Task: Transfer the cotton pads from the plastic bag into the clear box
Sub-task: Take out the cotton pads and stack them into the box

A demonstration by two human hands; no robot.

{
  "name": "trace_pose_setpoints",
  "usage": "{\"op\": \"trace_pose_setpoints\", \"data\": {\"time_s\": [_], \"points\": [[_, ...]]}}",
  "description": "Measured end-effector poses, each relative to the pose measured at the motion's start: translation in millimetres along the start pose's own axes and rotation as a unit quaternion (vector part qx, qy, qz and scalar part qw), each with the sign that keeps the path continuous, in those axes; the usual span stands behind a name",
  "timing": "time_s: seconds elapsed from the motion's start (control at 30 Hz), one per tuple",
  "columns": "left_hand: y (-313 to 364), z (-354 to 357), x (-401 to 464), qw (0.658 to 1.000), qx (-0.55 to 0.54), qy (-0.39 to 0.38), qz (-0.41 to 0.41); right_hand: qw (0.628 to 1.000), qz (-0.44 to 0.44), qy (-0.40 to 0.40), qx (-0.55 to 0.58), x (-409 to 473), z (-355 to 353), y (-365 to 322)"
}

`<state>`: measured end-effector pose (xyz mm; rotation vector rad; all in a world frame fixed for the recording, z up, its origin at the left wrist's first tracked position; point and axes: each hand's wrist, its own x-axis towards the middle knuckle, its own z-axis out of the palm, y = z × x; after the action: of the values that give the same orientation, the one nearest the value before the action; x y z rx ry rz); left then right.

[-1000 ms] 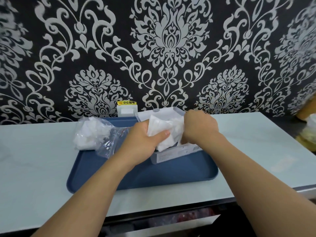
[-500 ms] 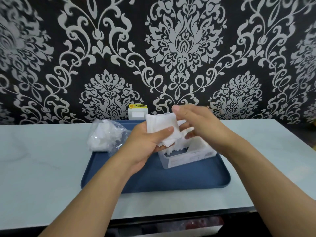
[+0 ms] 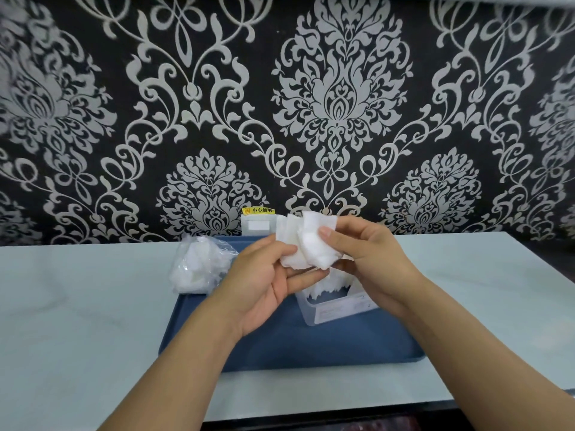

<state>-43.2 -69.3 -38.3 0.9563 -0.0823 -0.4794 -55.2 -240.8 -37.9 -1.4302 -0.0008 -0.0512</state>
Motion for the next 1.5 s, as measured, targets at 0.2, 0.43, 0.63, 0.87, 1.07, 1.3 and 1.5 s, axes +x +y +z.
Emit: {"op": "trace_pose_setpoints", "data": {"time_s": [0.2,0.43,0.63,0.87,1.07,1.3,1.5], "points": [[-3,0,4,1.0,0.008,0.027,-0.009,0.999,0.038,0.021,0.029,0,-1,1],[-13,-4,10,0.98,0.158,0.104,0.067,0.992,0.082,0.039,0.088,1,-2,-1],[-20,-13,13,0.912,0.345,0.128,0.179,0.972,0.112,0.052,0.2,3,-6,-5],[-25,-5,10,0.928,0.325,0.095,0.156,0.997,0.016,0.037,0.068,-4,6,-2],[-21,-1,6,0.956,0.259,0.068,0.119,0.995,-0.05,0.074,-0.047,-2,3,4],[-17,0,10,0.974,0.191,0.061,0.103,0.975,-0.114,0.088,-0.17,1,-1,6],[-19,-9,10,0.958,0.253,0.046,0.123,0.976,-0.128,0.069,-0.164,3,2,6]]}}
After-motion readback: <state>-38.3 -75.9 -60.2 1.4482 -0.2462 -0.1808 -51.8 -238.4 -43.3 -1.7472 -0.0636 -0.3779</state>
